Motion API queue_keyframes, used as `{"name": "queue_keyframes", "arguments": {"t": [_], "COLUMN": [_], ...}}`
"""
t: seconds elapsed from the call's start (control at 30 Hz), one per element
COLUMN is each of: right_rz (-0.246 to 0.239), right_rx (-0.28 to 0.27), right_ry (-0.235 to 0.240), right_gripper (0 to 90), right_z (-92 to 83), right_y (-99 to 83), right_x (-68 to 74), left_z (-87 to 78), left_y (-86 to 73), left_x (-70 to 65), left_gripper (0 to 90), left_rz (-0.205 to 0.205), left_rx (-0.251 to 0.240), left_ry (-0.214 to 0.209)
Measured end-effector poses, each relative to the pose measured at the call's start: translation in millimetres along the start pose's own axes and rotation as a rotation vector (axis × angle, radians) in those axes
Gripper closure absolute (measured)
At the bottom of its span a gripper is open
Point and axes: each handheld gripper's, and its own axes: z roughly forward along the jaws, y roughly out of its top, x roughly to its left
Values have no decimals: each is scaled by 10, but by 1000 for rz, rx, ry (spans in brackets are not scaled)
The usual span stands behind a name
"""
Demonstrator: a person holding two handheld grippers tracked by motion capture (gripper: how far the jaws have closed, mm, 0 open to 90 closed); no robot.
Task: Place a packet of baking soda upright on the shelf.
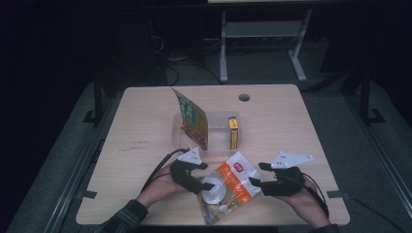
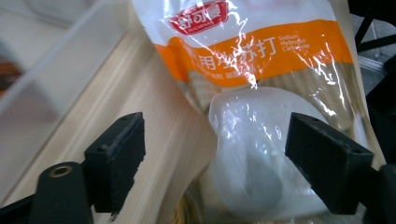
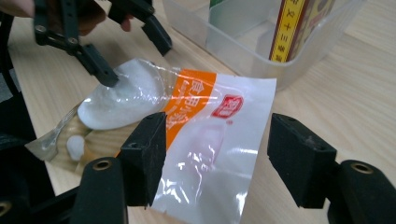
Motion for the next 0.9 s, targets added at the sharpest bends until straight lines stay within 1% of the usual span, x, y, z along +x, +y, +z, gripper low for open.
{"name": "queue_keyframes", "arguments": {"t": [0.07,0.1,0.13,0.2,0.23,0.3,0.33,0.37,0.4,0.47,0.53,0.57,0.6,0.63,0.7,0.83,0.9], "right_rz": [3,6,0,-2,-6,-8,-9,-10,-11,-12,-12,-12,-11,-13,-11,-4,-4], "right_rx": [-3,-3,-13,-14,-20,-23,-23,-25,-24,-24,-27,-28,-31,-32,-34,-36,-36], "right_ry": [0,0,-4,-4,-8,-8,-10,-13,-12,-16,-20,-22,-22,-22,-27,-27,-29], "right_gripper": [364,363,363,364,364,364,365,365,366,368,371,372,372,372,372,369,366], "right_z": [-18,-25,-32,-36,-36,-38,-39,-38,-36,-36,-44,-48,-50,-52,-55,-63,-61], "right_y": [-26,-31,-29,-23,-22,-22,-21,-22,-22,-22,-20,-18,-17,-16,-18,-20,-22], "right_x": [-2,-3,-9,-6,-2,0,-1,-5,-9,-9,-7,-6,-7,-11,-16,-30,-33], "left_z": [84,144,168,208,216,219,221,223,221,225,227,229,231,229,227,217,212], "left_y": [28,46,49,54,55,57,53,48,46,44,39,38,36,37,38,47,52], "left_x": [2,-2,-4,-7,-5,2,5,9,8,-3,3,0,-6,-3,-5,-12,-13], "left_gripper": [212,215,225,241,263,302,328,352,396,440,503,539,557,581,625,760,816], "left_rz": [4,9,7,1,-4,3,-1,5,8,7,4,4,0,9,12,7,4], "left_rx": [18,38,39,40,35,36,36,37,39,43,43,40,39,47,47,40,41], "left_ry": [-12,-24,-30,-45,-59,-75,-89,-103,-111,-124,-152,-158,-158,-158,-154,-152,-159]}}
